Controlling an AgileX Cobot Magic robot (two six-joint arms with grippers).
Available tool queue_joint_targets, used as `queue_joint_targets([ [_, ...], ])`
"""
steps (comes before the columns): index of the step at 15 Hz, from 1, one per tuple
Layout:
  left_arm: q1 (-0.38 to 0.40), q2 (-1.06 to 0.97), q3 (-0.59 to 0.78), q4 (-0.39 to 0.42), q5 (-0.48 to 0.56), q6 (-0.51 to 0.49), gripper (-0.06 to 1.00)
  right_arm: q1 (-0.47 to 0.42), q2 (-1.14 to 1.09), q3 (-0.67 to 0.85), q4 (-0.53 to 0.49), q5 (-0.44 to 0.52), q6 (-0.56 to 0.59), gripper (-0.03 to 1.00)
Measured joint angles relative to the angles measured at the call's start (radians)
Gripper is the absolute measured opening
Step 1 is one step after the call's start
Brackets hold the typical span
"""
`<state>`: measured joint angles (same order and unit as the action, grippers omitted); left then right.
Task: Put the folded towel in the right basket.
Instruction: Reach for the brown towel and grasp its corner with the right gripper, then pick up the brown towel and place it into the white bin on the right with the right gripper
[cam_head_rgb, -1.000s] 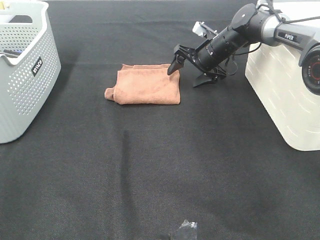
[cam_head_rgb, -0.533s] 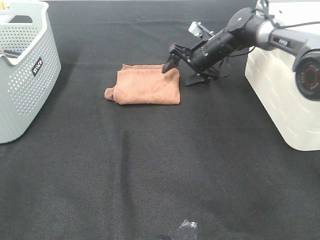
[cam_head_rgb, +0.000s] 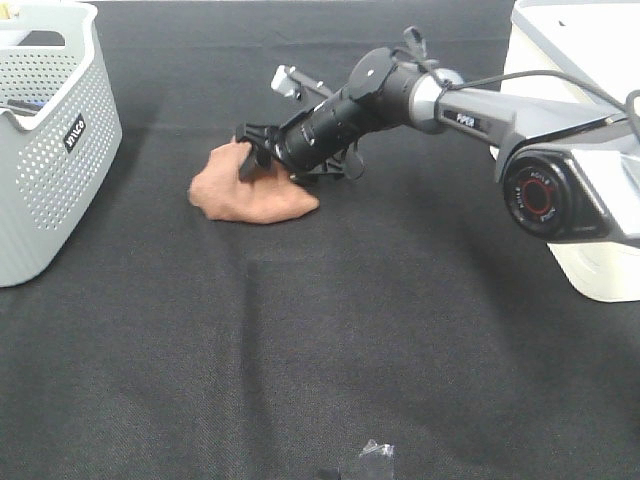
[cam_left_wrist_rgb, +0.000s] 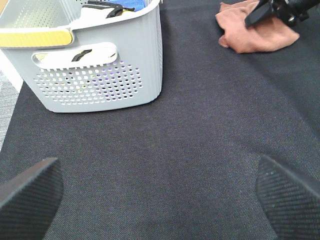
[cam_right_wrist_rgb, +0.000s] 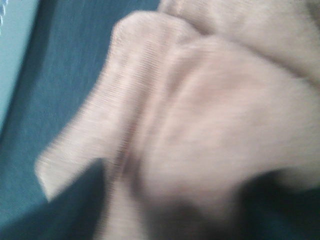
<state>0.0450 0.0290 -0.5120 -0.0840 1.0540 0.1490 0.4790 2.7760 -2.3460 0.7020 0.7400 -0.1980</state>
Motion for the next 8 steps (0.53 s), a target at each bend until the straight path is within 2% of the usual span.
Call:
queue_joint_targets([
  [1,0.000,0.000,0.000,0.000,0.000,0.000,0.97,0.000,0.005,-0.003,-0.007,0.011,0.003,0.30],
  [2,0.000,0.000,0.000,0.000,0.000,0.000,0.97,-0.003,0.008,-0.018,-0.013,0.036,0.004,0.18],
  [4,0.000,0.001,0.000,0.000,0.000,0.000,0.97,-0.006,0.029,-0.110,-0.063,0.173,-0.006,0.18],
  [5,0.000,0.001,0.000,0.000,0.000,0.000,0.97,-0.006,0.029,-0.110,-0.063,0.173,-0.006,0.18],
  [7,0.000,0.001,0.000,0.000,0.000,0.000,0.97,-0.007,0.052,-0.237,-0.122,0.380,-0.024,0.18],
  [8,0.000,0.001,0.000,0.000,0.000,0.000,0.97,-0.006,0.062,-0.302,-0.158,0.437,-0.024,0.18],
])
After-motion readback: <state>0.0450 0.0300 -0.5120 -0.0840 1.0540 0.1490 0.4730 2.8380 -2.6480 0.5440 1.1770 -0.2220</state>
